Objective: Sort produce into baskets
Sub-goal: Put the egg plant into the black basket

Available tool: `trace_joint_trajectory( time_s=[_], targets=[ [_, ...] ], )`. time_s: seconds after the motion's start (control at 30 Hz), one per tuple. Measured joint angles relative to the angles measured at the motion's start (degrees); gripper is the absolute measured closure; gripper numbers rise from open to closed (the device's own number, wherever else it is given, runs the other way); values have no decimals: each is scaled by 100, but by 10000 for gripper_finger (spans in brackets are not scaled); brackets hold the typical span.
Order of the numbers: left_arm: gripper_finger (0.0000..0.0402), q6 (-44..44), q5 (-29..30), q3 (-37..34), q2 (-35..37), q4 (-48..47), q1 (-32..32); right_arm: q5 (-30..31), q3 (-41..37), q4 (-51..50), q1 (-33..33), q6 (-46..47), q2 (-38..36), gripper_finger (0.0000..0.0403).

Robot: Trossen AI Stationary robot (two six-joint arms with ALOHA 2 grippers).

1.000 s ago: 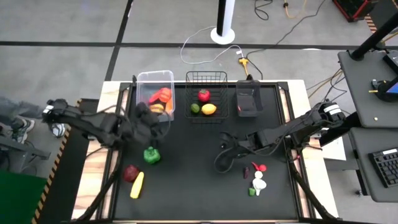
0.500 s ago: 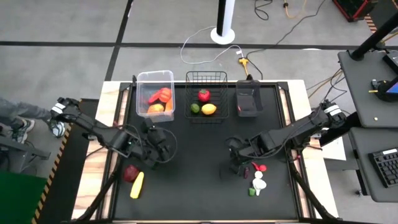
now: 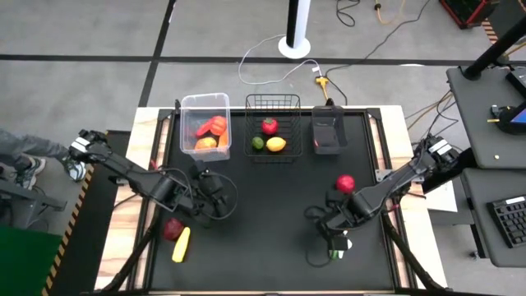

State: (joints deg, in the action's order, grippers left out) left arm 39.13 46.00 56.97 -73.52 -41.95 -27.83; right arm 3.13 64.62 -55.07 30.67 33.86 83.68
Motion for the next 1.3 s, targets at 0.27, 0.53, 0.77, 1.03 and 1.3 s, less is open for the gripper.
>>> trace_joint_trajectory(
  time_s=[0.27, 0.53, 0.77, 1.03, 1.3],
  targets=[
    [123, 0, 0, 0, -24, 61, 0, -6, -379, 147, 20, -138, 0, 101],
    [123, -42, 4, 0, -24, 113, 0, -13, -567, 622, 18, -198, 0, 101],
    [123, -224, 9, 0, -24, 256, 0, 120, -651, 910, 20, -241, 0, 101],
    [123, -243, 15, 0, -24, 300, 0, 103, -555, 1062, 18, -416, 456, 101],
    [123, -262, 15, 0, -24, 337, 0, 92, -173, 294, 20, -929, 719, 102]
  ],
)
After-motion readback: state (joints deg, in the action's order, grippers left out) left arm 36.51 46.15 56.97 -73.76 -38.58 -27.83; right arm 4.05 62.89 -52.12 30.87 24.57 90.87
